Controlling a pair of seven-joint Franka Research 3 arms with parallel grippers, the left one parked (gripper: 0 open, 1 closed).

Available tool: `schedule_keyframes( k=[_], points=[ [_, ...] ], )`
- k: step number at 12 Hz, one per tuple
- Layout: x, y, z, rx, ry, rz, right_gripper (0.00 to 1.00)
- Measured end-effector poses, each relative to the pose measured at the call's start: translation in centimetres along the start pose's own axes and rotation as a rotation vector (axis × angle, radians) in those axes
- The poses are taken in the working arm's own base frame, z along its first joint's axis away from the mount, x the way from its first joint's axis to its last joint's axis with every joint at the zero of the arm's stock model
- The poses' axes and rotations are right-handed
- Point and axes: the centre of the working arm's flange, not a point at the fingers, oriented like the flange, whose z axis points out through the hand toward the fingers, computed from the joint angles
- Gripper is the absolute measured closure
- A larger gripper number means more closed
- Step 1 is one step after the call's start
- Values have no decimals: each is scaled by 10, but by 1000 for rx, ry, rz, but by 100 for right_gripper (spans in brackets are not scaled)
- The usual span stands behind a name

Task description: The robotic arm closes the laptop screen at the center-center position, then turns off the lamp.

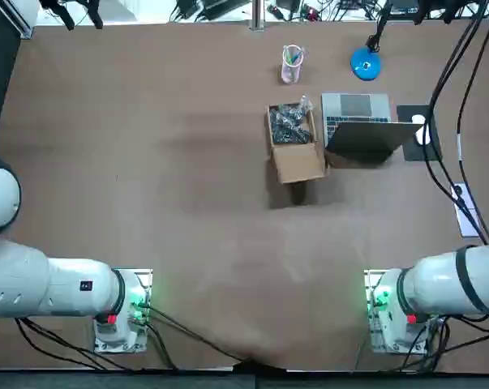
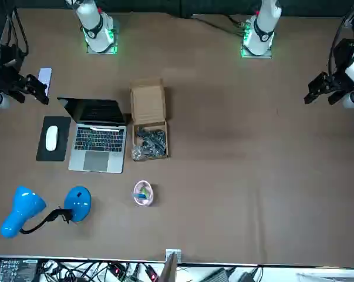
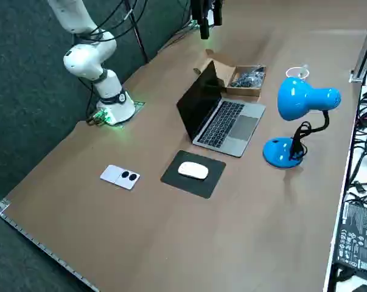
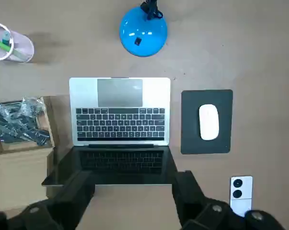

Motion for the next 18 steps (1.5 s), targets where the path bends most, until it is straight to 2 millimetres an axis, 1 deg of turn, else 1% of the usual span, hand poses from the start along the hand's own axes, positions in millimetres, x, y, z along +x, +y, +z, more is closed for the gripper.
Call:
schedule_keyframes(
  k=[18],
  points=[
    [1,0,-1,1,7,2,0]
  ],
)
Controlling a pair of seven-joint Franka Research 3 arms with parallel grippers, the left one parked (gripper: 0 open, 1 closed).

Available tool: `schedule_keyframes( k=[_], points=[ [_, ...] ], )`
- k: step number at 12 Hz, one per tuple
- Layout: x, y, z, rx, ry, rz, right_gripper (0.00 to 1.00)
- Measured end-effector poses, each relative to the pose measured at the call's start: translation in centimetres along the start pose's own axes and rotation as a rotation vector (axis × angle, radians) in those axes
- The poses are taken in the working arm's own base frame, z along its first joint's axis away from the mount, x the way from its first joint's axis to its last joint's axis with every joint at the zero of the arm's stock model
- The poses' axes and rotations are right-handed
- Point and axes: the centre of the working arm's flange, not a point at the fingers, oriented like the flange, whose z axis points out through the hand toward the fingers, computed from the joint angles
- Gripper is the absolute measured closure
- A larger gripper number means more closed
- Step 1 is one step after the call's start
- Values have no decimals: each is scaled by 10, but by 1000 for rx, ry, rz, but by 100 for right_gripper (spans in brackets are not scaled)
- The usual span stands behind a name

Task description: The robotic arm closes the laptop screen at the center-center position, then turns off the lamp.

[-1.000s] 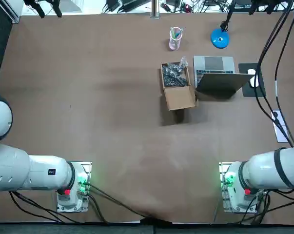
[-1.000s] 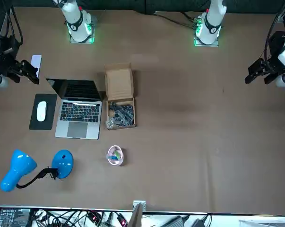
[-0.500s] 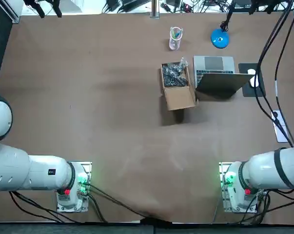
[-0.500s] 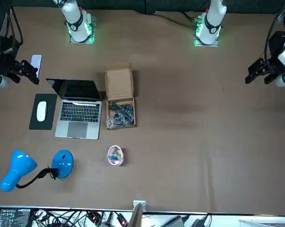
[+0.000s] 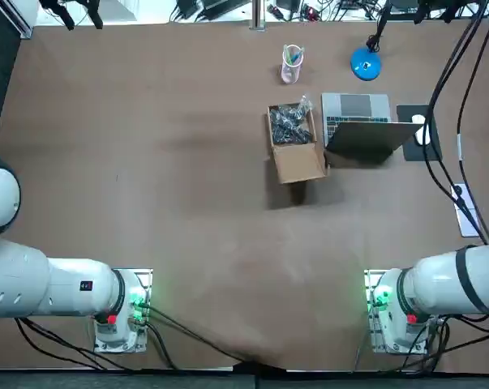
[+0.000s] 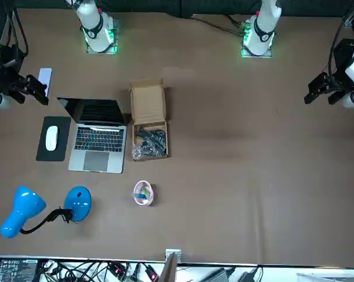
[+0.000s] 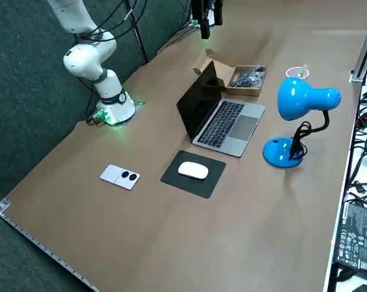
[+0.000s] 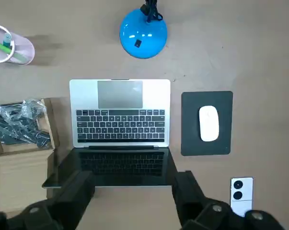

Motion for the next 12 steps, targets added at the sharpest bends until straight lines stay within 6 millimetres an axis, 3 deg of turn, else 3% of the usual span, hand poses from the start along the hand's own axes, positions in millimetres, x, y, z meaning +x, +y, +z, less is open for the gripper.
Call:
schedule_keyframes(
  k=[5,9,12],
  points=[
    [-12,0,-9,-3,-14,-1,0],
    [-50,-9,-27,-12,-35,-19,0],
    [-89,-13,-26,-23,-44,-29,0]
  ],
)
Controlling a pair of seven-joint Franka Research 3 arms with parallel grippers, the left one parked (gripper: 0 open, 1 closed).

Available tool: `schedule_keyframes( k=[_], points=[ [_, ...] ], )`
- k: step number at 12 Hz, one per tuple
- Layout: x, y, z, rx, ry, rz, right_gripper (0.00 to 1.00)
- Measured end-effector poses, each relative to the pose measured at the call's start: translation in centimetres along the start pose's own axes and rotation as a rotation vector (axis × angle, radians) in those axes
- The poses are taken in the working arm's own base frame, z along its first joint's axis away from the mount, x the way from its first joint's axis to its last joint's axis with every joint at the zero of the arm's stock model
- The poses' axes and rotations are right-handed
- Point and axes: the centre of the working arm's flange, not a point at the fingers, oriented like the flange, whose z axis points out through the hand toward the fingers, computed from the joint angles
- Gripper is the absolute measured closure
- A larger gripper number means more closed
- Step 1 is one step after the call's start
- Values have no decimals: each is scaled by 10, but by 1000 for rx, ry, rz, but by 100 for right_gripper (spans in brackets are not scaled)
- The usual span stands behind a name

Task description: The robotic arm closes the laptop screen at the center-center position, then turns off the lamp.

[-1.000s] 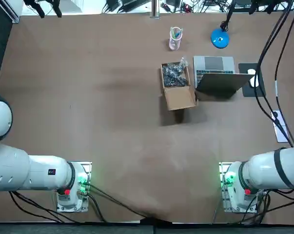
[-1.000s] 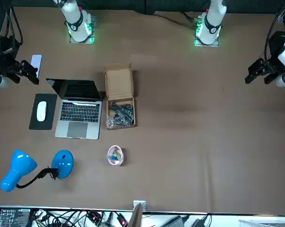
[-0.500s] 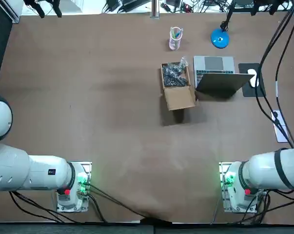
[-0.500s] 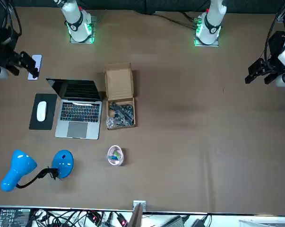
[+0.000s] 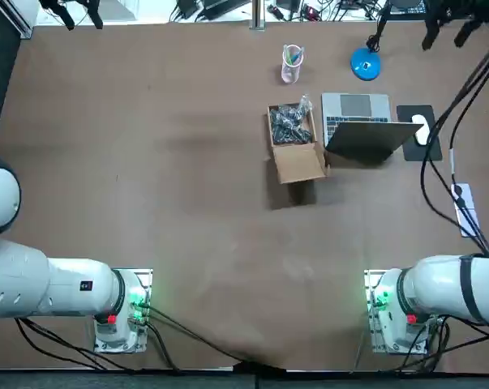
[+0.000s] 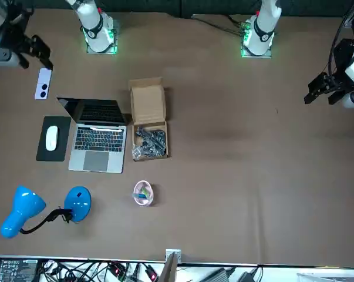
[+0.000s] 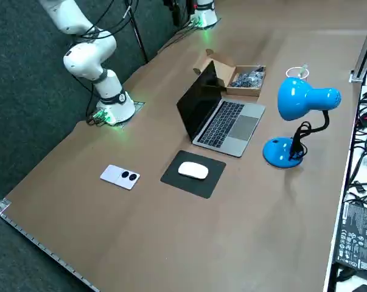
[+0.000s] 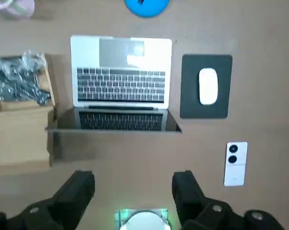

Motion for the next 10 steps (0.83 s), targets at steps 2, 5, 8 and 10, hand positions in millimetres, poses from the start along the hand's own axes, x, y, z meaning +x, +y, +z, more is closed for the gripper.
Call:
schedule_keyframes(
  k=[2,5,8,10],
  points=[
    [-25,-4,10,-2,-11,-6,0],
    [-62,-6,46,2,-19,-4,0],
    [-80,-6,71,4,-31,-1,2],
    [-86,-6,79,4,-37,-2,15]
  ],
)
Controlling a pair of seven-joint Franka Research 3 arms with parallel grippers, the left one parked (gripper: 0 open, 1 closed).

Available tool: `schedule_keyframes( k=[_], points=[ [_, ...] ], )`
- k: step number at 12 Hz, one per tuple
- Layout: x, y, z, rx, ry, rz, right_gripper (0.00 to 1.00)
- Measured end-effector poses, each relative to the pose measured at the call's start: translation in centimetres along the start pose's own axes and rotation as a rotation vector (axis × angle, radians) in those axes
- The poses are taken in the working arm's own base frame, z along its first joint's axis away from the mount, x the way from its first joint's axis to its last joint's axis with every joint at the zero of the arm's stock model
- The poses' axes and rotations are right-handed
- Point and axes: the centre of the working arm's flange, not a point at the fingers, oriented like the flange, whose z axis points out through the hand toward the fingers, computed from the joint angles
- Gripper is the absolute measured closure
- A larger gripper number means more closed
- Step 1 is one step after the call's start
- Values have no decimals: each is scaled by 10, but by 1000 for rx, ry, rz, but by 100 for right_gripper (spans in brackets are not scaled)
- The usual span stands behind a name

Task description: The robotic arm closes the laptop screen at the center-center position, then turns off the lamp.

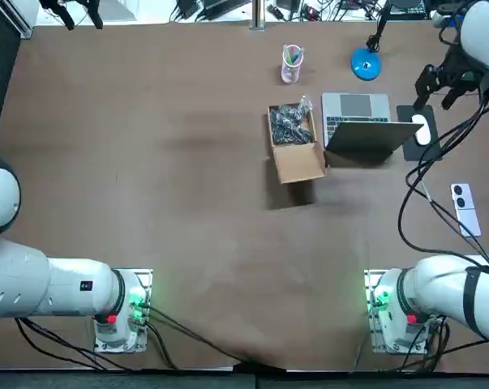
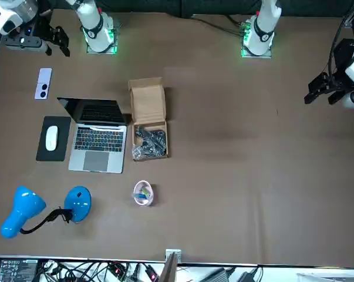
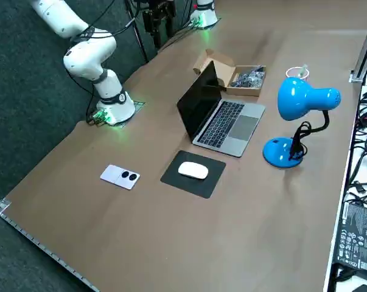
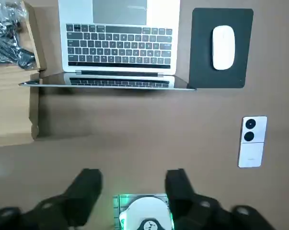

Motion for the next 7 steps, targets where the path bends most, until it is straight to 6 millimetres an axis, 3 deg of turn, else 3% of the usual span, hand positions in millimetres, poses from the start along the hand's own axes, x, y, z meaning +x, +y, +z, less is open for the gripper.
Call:
schedule_keyframes(
  k=[5,7],
  points=[
    [-1,-4,17,-2,-20,-11,80],
    [-2,-6,25,-3,-28,-14,85]
  ],
)
